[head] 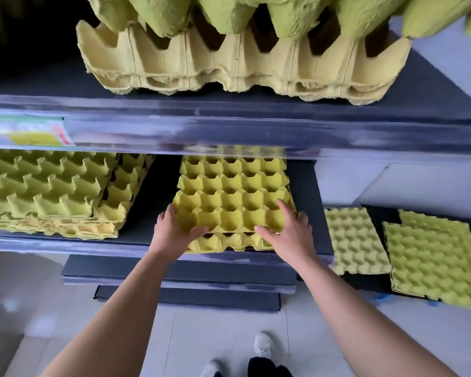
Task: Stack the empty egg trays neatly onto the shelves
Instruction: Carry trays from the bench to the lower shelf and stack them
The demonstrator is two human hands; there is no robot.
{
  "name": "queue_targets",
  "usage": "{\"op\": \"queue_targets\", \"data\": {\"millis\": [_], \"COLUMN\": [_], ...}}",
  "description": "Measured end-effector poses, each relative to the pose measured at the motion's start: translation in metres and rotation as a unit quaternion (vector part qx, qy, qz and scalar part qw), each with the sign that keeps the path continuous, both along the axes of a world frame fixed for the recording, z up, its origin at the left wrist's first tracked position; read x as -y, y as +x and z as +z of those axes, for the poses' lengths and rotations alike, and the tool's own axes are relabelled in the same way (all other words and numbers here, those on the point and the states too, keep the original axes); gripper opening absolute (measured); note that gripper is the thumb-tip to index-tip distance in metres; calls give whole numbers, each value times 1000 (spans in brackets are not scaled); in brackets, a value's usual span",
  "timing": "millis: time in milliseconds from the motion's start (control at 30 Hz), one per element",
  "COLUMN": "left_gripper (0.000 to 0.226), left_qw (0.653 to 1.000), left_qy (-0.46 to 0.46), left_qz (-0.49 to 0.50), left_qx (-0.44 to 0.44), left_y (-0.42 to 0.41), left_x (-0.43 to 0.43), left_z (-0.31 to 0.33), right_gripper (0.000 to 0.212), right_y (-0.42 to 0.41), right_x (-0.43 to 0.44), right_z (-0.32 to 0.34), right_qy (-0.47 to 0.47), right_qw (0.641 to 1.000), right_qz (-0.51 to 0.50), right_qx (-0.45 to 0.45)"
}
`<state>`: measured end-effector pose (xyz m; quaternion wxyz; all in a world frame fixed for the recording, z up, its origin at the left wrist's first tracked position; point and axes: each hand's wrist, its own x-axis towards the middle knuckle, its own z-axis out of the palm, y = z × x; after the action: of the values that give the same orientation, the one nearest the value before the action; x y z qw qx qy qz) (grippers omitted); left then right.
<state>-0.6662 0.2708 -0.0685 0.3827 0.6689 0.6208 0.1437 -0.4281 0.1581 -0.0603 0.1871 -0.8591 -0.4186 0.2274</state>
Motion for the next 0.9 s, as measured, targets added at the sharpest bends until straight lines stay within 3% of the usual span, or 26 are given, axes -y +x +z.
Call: {"op": "queue_targets", "data": {"millis": [100, 200, 367, 700, 900], "left_gripper": [88, 69, 51, 36, 43], "left_qw": [992, 965, 936, 893, 909], "left_qy": [82, 189, 255, 261, 182], "left_qz": [-47, -112, -218, -368, -375], "left_qx": [-79, -144, -104, -14, -15], "left_y": [6, 16, 53, 171, 266], "left_x": [7, 21, 59, 159, 222], "left_z": [9, 16, 29, 12, -6], "right_gripper": [83, 63, 40, 39, 38], "right_y": [-7, -11, -1, 89, 172], "right_x": [9, 25, 68, 192, 260], "right_z": [7, 19, 27, 14, 4], "right_qy": [27, 78, 143, 90, 61], "right_qw": [997, 987, 973, 977, 980], "right_qz": [5, 24, 12, -122, -144], "right_qx": [77, 139, 180, 152, 119]}}
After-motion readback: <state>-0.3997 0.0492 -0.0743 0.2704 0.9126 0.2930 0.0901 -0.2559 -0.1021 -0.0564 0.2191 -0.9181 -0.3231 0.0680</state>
